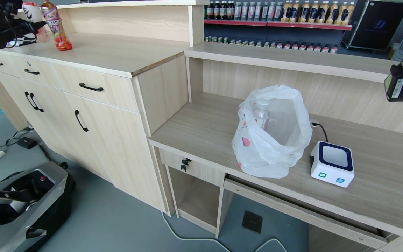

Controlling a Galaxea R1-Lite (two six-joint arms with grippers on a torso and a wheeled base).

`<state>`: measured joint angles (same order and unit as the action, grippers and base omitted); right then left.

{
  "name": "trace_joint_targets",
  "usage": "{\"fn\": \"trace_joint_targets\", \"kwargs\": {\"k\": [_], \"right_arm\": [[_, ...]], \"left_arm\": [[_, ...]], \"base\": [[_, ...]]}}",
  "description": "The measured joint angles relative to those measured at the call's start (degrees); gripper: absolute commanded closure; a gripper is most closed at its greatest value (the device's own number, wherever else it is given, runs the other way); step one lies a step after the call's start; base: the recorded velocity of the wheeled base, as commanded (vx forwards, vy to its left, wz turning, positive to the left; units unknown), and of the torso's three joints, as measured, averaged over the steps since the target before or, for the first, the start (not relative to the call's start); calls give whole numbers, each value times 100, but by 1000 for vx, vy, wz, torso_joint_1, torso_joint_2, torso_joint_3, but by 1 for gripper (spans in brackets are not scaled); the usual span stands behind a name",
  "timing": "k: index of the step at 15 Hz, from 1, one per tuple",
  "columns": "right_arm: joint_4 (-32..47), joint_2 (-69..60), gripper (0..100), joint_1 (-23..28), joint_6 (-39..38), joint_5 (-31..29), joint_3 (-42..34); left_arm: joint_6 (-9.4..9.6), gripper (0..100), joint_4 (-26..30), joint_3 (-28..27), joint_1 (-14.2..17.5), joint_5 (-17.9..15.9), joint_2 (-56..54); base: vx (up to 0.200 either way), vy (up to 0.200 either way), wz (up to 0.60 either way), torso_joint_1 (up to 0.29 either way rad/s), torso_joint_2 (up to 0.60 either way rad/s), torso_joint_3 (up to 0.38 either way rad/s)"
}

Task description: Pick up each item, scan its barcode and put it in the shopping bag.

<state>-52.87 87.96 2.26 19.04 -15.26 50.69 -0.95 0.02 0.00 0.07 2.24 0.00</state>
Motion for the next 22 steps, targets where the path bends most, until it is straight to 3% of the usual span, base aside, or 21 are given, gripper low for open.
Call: {"fn": "trace_joint_targets", "kwargs": {"k": [5,9,13,22], "right_arm": [[344,91,100,-151,-73,57,149],[1172,135,100,364,-490,933,145],[2231,171,100,623,-1187,1326,-2],[1798,964,100,706,-1349,1720,35]], "left_arm": [[0,0,0,-2,-7,0,0],[0,0,-2,0,-2,2,0],[0,0,-2,0,-2,2,0],[0,0,-2,0,-2,2,0]], "base": [[0,0,120,0,1,0],[0,0,0,0,0,0],[0,0,0,0,0,0],[0,0,0,0,0,0]]}}
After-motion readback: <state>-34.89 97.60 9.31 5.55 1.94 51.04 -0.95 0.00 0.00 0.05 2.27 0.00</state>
